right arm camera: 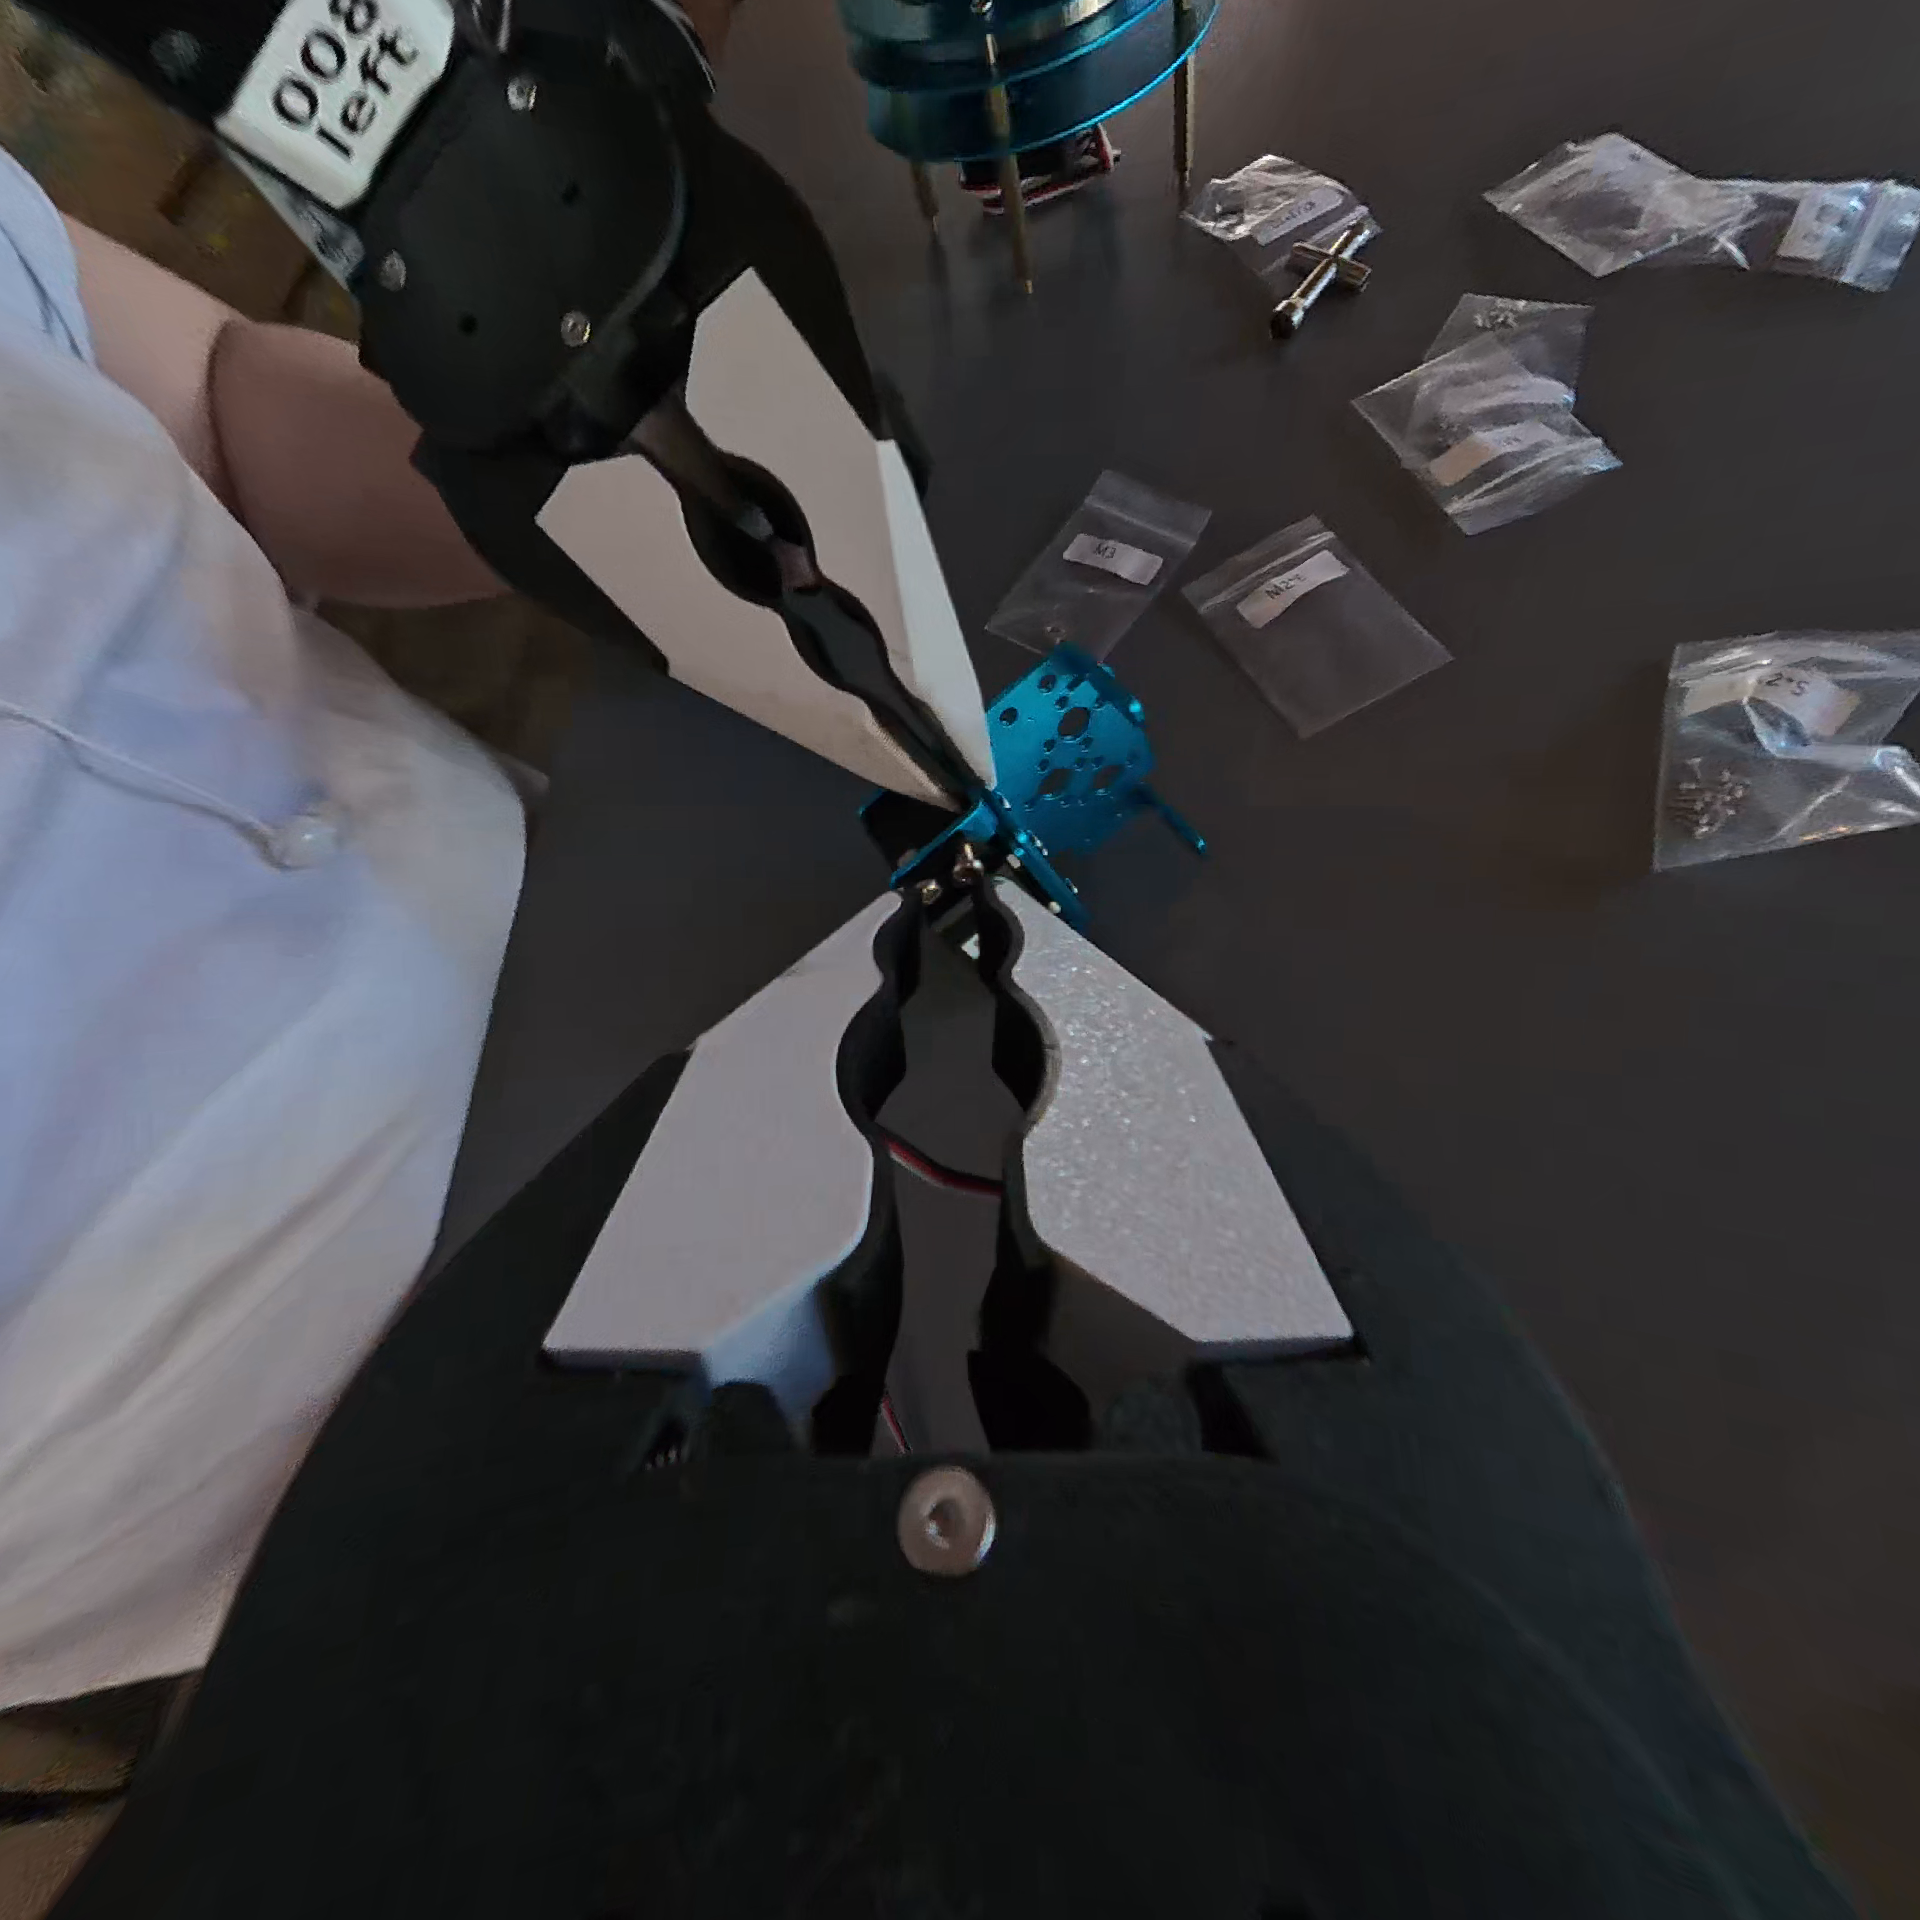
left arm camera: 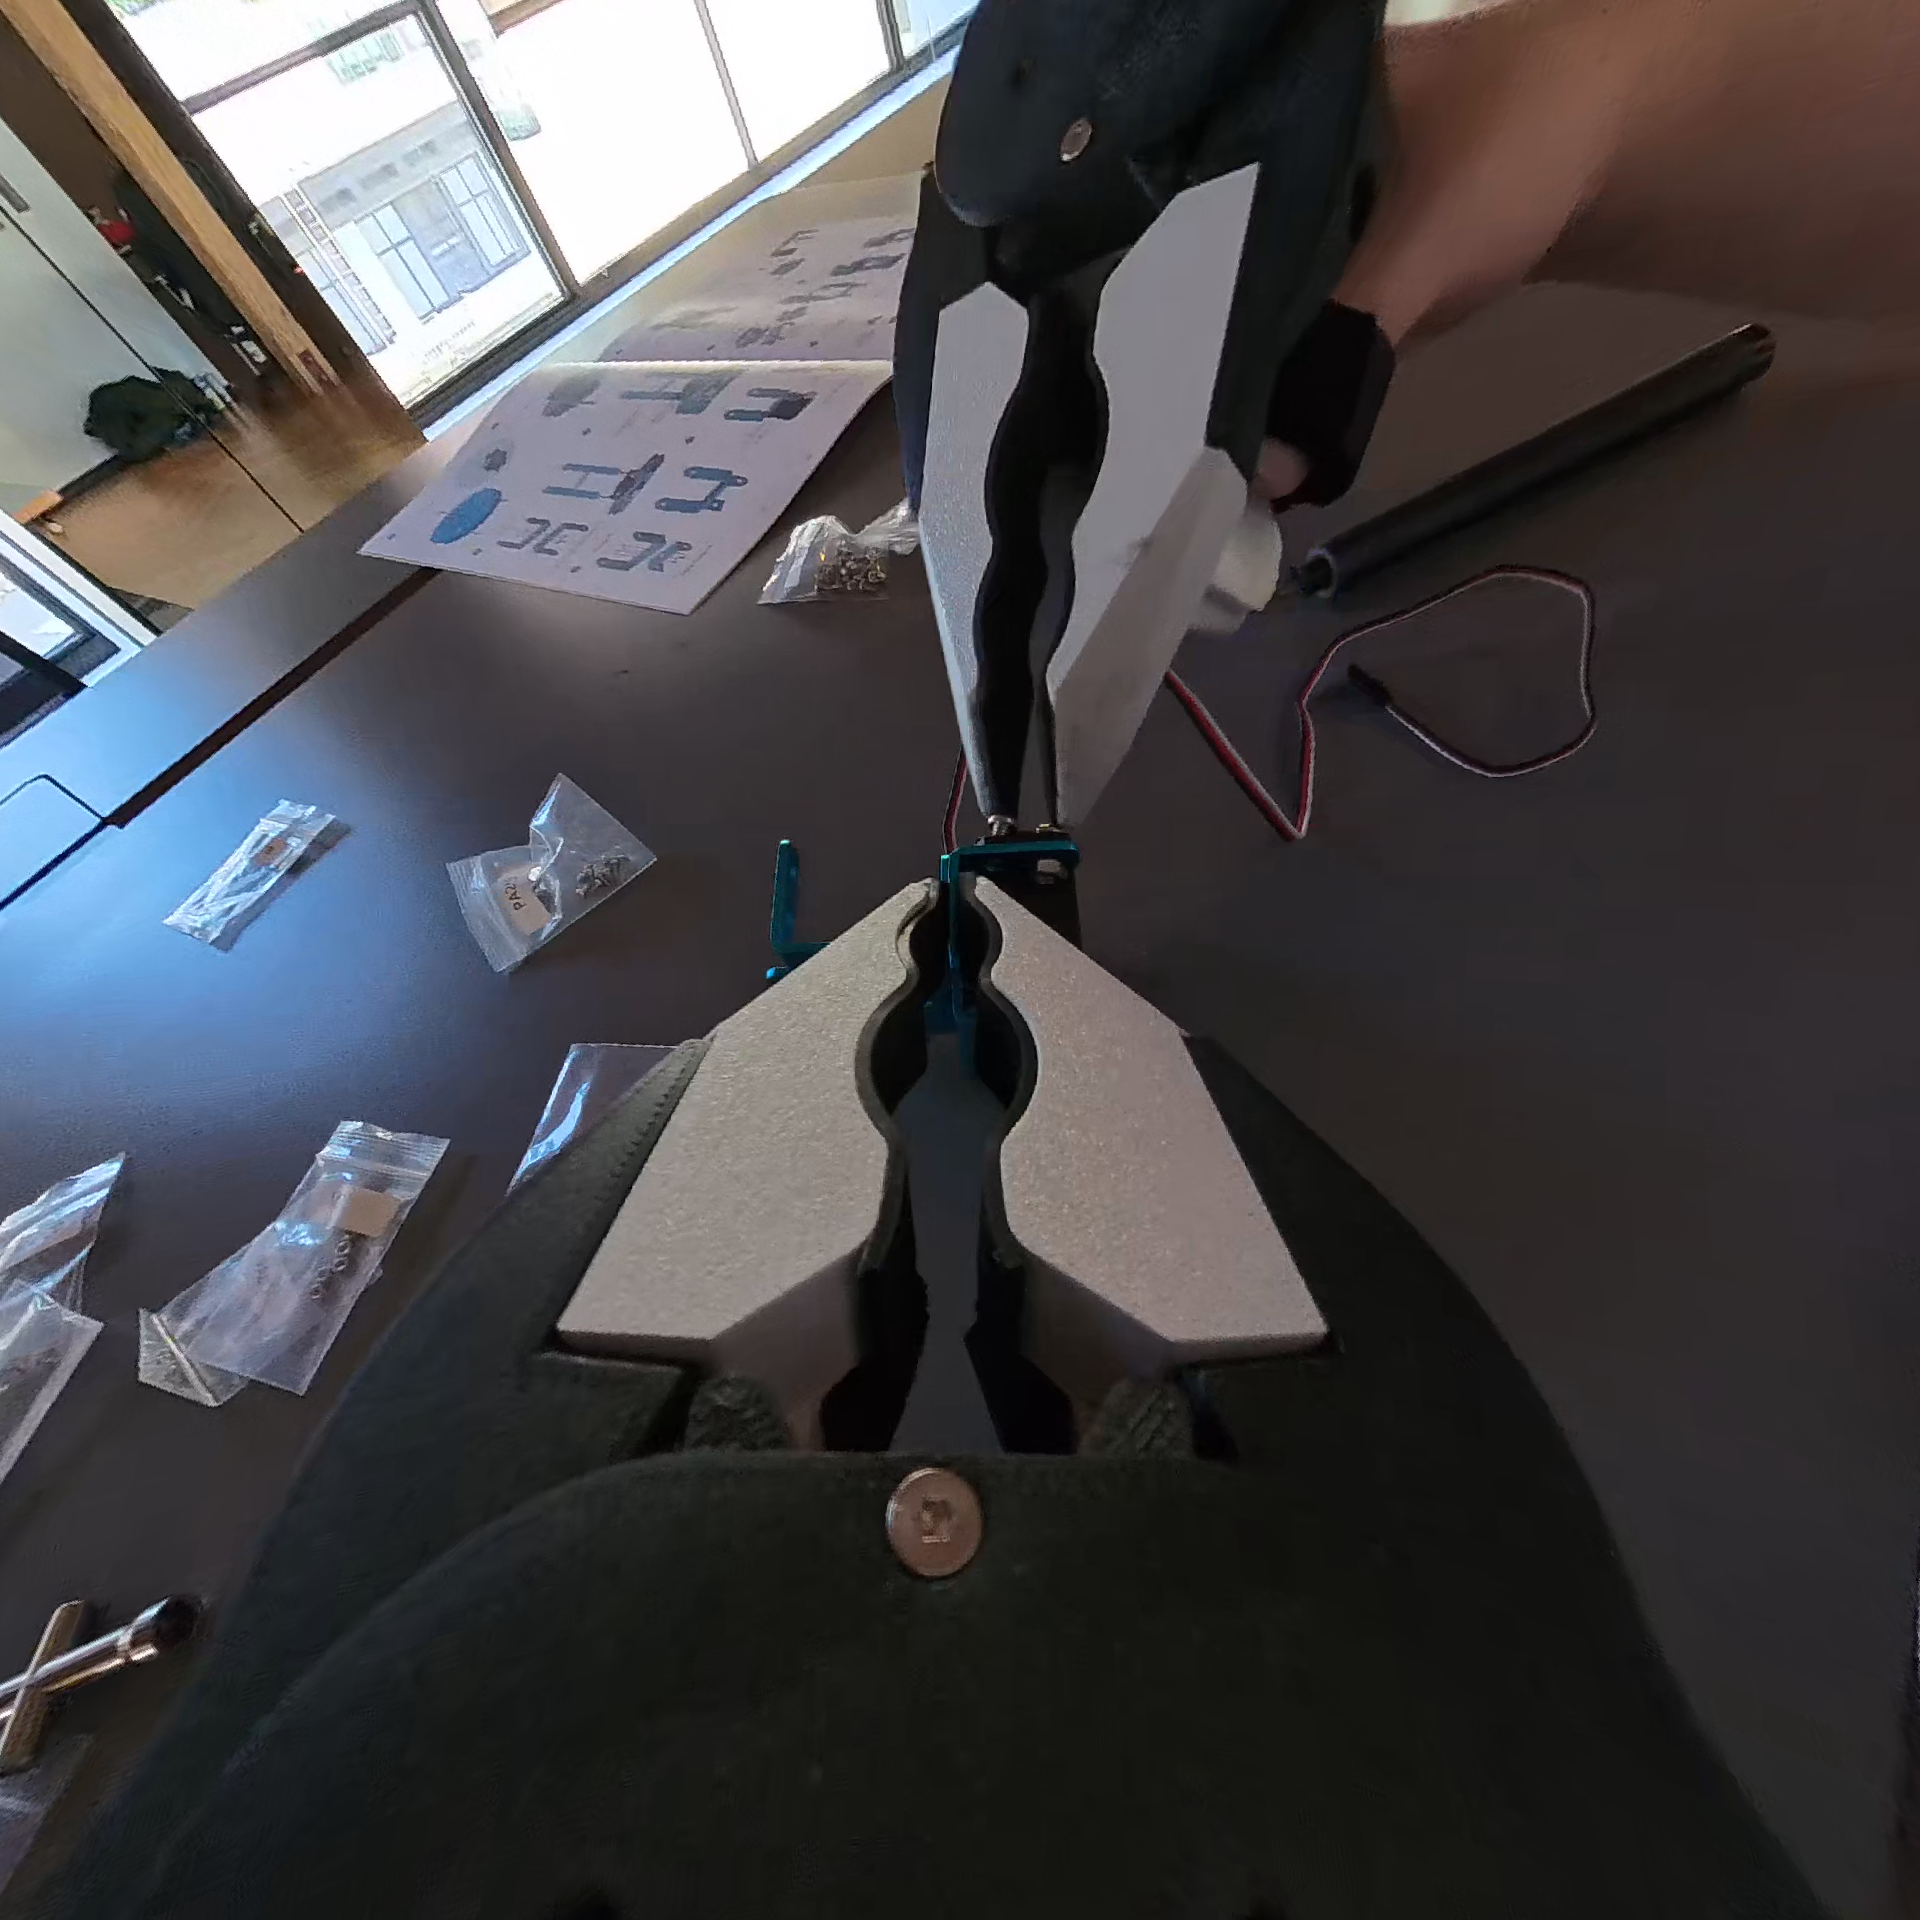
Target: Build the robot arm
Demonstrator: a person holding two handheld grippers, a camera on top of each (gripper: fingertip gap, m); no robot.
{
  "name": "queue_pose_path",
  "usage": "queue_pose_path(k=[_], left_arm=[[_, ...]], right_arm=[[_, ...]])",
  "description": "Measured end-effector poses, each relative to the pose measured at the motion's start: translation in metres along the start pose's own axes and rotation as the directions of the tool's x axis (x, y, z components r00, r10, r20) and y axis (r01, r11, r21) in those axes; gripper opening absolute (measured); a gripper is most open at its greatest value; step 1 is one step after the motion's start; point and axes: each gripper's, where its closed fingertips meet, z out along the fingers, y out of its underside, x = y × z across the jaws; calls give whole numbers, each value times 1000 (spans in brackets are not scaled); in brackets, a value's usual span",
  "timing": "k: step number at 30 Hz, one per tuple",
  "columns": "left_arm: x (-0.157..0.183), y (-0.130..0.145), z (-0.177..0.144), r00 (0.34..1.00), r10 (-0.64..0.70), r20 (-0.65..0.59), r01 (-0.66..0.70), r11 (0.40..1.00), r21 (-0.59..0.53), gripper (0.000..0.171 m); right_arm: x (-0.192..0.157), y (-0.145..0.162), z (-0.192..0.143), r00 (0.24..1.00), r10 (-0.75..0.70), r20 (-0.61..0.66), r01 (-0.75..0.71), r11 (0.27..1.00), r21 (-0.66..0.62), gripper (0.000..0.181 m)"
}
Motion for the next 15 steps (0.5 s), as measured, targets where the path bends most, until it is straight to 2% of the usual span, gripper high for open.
queue_pose_path(k=[4,6,8,12,15], left_arm=[[1,-1,0,999,-33,-9,34,999,19,1],[1,-1,1,999,-34,-8,34,999,21,1],[1,-1,2,999,-36,-13,36,999,23,1],[1,-1,2,999,-38,-18,38,999,26,2],[3,-2,3,999,-34,-37,36,999,28,2]], right_arm=[[8,-7,-3,995,95,24,-97,992,80,7],[4,-8,-2,990,120,71,-125,989,75,7],[3,-1,2,989,119,84,-120,993,15,8],[4,-3,1,984,132,121,-132,991,-3,5],[2,-1,0,990,38,134,-35,999,-30,5]])
